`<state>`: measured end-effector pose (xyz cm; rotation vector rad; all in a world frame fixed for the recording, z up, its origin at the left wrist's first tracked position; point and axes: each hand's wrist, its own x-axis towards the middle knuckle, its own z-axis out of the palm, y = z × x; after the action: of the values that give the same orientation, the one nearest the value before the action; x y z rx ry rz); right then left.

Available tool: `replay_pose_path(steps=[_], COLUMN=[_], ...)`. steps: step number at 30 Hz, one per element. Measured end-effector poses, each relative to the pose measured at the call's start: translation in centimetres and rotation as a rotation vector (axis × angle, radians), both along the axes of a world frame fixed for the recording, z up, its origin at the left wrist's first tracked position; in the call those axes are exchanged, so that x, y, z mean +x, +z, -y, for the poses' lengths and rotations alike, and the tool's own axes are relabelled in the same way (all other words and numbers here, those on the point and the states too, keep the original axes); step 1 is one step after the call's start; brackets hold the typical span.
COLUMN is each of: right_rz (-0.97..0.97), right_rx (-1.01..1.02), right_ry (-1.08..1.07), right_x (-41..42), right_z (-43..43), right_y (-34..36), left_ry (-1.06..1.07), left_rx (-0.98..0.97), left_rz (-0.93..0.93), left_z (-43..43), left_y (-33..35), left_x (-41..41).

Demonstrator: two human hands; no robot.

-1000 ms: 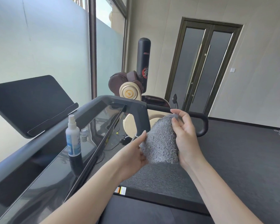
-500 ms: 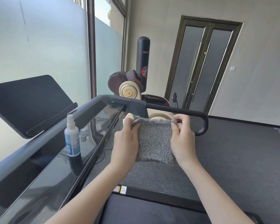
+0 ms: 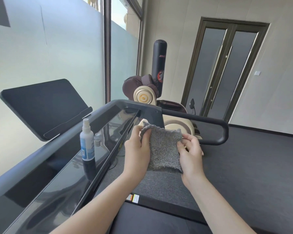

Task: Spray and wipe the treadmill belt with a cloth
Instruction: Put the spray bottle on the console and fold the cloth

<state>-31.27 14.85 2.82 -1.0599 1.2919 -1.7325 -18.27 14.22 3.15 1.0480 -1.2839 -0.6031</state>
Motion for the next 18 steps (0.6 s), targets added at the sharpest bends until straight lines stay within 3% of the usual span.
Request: replay_pose_path(steps=[2,5,18], right_rz=[-0.254,-0.444,-0.514], right_rx=[-0.106,-0.174,-0.085], right_ry=[-0.080,-0.080,0.292], right_x=[0.5,0.9,3.0], right_z=[0.3,1.3,8.6], right_y=[-0.4,-0.4,1.9], left_ry=[0.022,0.072,0.342], left_rx=[0.003,0.031,0.323], left_rz=[-0.009,-0.037,-0.396], left_z=[0.0,0.3,2.0], left_y=[-0.1,-0.4,-2.1], left_x=[0.3,1.2,3.2])
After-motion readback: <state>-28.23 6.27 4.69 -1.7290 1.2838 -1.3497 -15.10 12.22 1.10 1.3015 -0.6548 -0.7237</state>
